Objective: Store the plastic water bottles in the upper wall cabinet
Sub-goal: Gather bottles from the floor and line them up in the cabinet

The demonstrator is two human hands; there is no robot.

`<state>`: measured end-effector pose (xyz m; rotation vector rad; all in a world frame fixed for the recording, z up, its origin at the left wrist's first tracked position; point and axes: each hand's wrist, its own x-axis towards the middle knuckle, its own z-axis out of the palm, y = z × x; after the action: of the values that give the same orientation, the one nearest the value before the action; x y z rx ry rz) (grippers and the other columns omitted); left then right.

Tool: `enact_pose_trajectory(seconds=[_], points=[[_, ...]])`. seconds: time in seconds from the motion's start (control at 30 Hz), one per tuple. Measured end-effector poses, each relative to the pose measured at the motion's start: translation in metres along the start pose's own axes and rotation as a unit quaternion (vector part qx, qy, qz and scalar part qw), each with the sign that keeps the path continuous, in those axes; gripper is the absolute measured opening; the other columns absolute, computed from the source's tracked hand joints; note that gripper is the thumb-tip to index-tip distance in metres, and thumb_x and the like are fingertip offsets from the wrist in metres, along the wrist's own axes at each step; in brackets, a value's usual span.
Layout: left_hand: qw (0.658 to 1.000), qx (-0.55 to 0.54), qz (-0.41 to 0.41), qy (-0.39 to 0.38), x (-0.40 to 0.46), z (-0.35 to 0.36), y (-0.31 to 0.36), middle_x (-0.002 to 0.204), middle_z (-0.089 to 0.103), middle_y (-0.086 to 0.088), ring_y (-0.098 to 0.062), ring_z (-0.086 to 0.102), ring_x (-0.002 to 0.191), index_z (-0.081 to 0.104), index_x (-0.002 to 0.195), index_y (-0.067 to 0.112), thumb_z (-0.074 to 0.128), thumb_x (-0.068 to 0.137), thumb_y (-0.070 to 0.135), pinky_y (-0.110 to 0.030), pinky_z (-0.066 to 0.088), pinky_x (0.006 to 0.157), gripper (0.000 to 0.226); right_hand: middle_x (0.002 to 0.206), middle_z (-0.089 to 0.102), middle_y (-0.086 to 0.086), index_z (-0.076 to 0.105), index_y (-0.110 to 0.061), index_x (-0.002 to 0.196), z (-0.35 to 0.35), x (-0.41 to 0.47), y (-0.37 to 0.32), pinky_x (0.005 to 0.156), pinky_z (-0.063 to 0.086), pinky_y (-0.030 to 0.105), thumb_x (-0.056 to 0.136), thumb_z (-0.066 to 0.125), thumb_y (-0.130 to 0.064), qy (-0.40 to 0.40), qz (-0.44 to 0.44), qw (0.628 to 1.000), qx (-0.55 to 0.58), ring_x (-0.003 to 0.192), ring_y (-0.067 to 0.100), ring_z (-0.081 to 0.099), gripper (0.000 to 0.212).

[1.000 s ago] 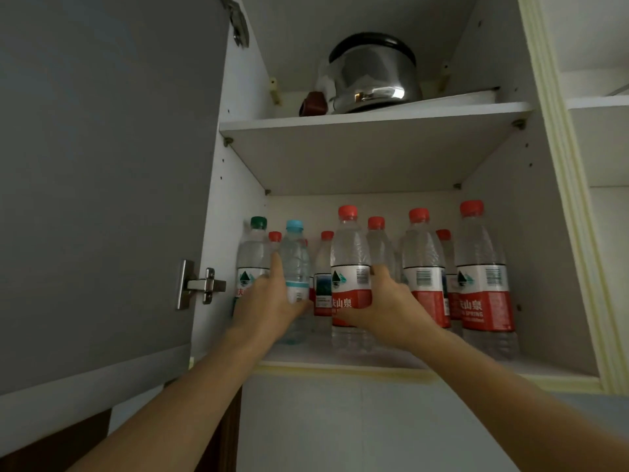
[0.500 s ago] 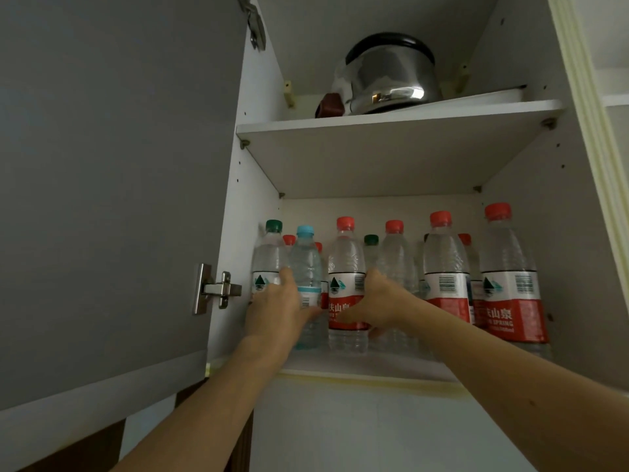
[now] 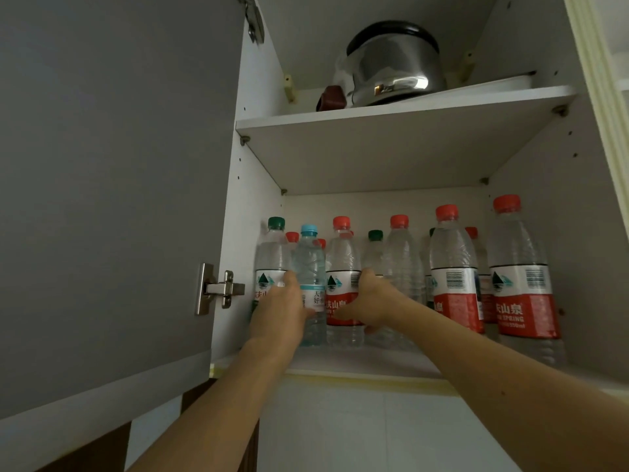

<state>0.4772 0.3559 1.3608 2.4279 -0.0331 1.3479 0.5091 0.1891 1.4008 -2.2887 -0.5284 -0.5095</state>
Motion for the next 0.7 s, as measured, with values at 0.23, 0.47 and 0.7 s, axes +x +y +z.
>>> enact_pose_trajectory(seconds=[0.23, 0.47, 0.7], points=[[0.999, -0.042, 0.006, 0.007, -0.003, 0.001, -0.003, 0.119, 0.067, -0.008, -0.022, 0.067, 0.105, 0.044, 0.134, 0.016, 0.079, 0.087, 0.027, -0.039, 0.059, 0.087, 0.06, 0.117, 0.066, 0.005, 0.054, -0.012, 0.129, 0.003, -0.017, 0.0, 0.096, 0.056, 0.037, 0.087, 0.08, -0.026, 0.016, -0.04, 0.998, -0.041, 0.105, 0.019, 0.065, 0.051], [0.993, -0.089, 0.033, 0.064, -0.005, -0.007, 0.006, 0.104, 0.068, 0.004, -0.012, 0.066, 0.087, 0.05, 0.128, 0.022, 0.07, 0.09, 0.044, -0.034, 0.059, 0.074, 0.048, 0.101, 0.069, -0.001, 0.067, -0.018, 0.107, -0.038, -0.068, 0.006, 0.083, 0.06, 0.033, 0.098, 0.064, -0.027, 0.173, -0.141, 0.959, -0.174, 0.086, 0.013, 0.066, 0.012], [0.969, -0.178, 0.161, 0.052, 0.0, -0.01, 0.071, 0.118, 0.055, 0.008, -0.002, 0.058, 0.092, 0.046, 0.132, 0.027, 0.069, 0.09, 0.047, -0.015, 0.045, 0.074, 0.052, 0.139, 0.043, 0.006, 0.042, -0.02, 0.143, -0.096, -0.099, 0.04, 0.096, 0.047, 0.036, 0.091, 0.069, -0.023, 0.313, -0.137, 0.915, -0.214, 0.125, 0.026, 0.045, 0.058]])
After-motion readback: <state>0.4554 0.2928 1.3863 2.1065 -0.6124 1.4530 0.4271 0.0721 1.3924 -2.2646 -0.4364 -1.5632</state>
